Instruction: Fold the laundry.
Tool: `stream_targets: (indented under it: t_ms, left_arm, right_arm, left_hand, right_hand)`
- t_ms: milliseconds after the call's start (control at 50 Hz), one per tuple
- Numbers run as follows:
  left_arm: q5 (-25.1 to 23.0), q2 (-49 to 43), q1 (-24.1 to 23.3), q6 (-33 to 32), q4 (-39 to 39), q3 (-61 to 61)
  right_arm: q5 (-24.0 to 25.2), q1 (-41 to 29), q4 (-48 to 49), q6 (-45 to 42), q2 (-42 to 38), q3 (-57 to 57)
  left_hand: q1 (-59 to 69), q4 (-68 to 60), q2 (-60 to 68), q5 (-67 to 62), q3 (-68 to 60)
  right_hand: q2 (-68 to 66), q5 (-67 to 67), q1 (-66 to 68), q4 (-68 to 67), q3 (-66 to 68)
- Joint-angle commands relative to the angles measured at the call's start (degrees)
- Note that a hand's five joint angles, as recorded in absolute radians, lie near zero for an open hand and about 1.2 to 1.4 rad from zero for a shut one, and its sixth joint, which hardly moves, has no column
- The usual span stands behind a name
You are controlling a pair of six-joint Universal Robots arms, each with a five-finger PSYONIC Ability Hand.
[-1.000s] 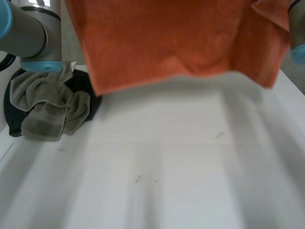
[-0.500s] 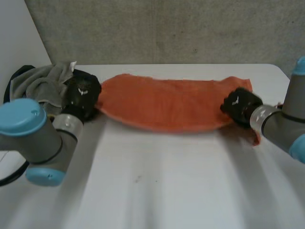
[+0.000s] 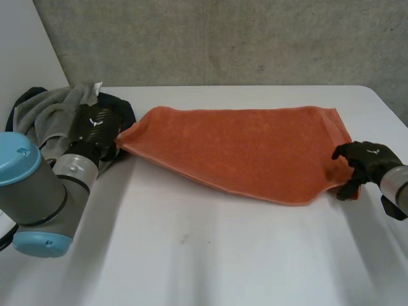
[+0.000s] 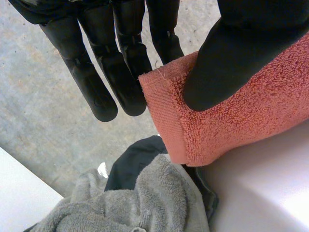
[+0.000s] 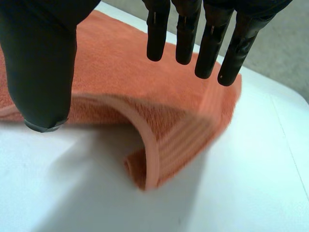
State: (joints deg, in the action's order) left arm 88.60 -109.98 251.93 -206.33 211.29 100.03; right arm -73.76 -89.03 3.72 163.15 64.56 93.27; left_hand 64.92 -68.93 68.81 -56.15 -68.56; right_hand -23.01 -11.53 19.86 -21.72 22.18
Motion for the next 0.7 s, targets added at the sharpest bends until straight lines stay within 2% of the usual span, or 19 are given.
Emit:
stream_targets:
  t_ms: [20, 260, 480, 700]
  left_arm:
    - [0.0, -0.1, 0.3, 0.3, -0.8, 0.0]
    - [0.0, -0.1, 0.7, 0.2, -0.7, 0.0]
    - [0.0, -0.1, 1.3, 0.2, -1.2, 0.0]
    - [0.0, -0.1, 1.3, 0.2, -3.8, 0.0]
  right_arm:
    - [1.6, 3.2, 1.5, -1.2, 1.3, 3.6]
    - [2.6, 4.9, 7.3, -2.1, 0.4, 4.3]
    - [2.1, 4.4, 6.9, -1.3, -4.7, -0.4]
    - [2.2, 4.3, 4.7, 0.7, -5.0, -1.1]
  left_hand:
    - [15.1, -11.1, 11.2, -13.9, -11.4]
    - [15.1, -11.1, 11.2, -13.9, -11.4]
    - [15.1, -11.1, 11.2, -13.9, -11.4]
    - [15.1, -11.1, 11.2, -13.9, -11.4]
  right_hand:
    - [-0.4, -1.8, 3.5, -1.7, 1.2]
    - [-7.2, -8.7, 10.4, -8.5, 8.1]
    - [-17.7, -19.2, 20.8, -19.0, 18.5]
    - [-16.3, -17.8, 19.5, -17.6, 17.2]
